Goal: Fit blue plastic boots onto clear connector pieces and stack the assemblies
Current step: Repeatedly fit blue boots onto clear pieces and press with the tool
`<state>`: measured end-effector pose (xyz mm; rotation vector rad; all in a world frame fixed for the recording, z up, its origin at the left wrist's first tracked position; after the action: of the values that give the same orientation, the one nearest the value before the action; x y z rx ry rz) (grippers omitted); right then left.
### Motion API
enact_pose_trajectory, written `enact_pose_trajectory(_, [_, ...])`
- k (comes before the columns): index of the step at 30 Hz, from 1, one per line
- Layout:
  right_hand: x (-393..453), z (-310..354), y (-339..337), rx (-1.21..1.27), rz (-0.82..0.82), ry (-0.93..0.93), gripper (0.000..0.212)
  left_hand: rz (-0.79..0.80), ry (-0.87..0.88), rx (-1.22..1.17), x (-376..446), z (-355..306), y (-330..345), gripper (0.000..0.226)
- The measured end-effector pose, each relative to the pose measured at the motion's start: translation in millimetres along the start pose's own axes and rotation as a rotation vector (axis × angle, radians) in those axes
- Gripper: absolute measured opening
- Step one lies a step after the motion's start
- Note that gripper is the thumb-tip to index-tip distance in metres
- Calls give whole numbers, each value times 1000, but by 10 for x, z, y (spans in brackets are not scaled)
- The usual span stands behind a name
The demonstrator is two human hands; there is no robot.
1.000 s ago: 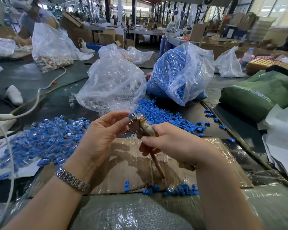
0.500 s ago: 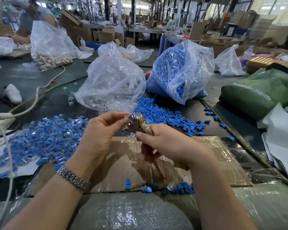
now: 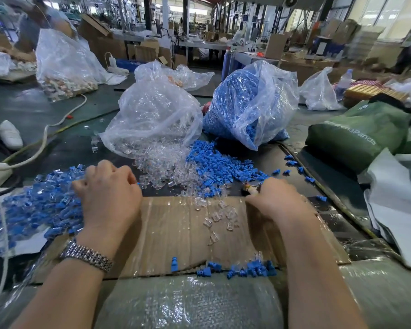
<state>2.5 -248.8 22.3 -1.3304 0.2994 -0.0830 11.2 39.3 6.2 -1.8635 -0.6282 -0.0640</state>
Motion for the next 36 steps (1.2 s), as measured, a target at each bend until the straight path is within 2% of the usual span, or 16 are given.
enact_pose_trajectory(2, [22, 62, -3, -64, -116, -36, 43, 36, 143, -90, -53, -72, 25, 9])
enact_pose_trajectory(3, [47, 116, 3, -79, -198, -110, 45, 87, 215, -165, -86, -114, 42, 11])
enact_pose_trajectory(5, [117, 257, 46, -16, -280, -318, 33, 230, 335, -296, -154, -202, 85, 15])
enact_pose_trajectory(7, [190, 384, 105, 39, -216, -440, 46, 337, 432, -349, -220, -283, 125, 18])
enact_pose_trajectory(10, [295, 500, 217, 32, -117, -485, 61, 417, 523, -370, -298, -348, 181, 24])
enact_pose_trajectory(13, [377, 544, 289, 29, -48, -519, 58, 467, 557, -343, -325, -368, 238, 29])
enact_pose_trajectory(16, [363, 562, 271, 125, -44, -564, 40, 483, 574, -292, -333, -376, 280, 28])
enact_pose_trajectory(22, [155, 517, 211, 265, -19, -645, 8, 474, 562, -310, -334, -366, 266, 13])
enact_pose_trajectory(27, [48, 441, 190, 276, -29, -649, 5, 495, 554, -351, -342, -358, 235, 14])
enact_pose_trajectory(30, [35, 400, 139, 349, -99, -647, 3, 553, 446, -449, -332, -337, 196, 16])
enact_pose_trajectory(36, [43, 362, 115, 447, -176, -662, 8, 766, 182, -749, -271, -309, 122, 13])
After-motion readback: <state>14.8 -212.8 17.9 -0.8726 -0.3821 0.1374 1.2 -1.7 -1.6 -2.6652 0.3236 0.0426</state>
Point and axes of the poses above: each hand's wrist, its own x-axis towards the middle knuckle, its own y-axis out of the palm, z = x × y, the point moved 1 cm from there along x, towards the middle knuckle, and after that the axes turned 10 degrees about -y, right-handed, at the moved point
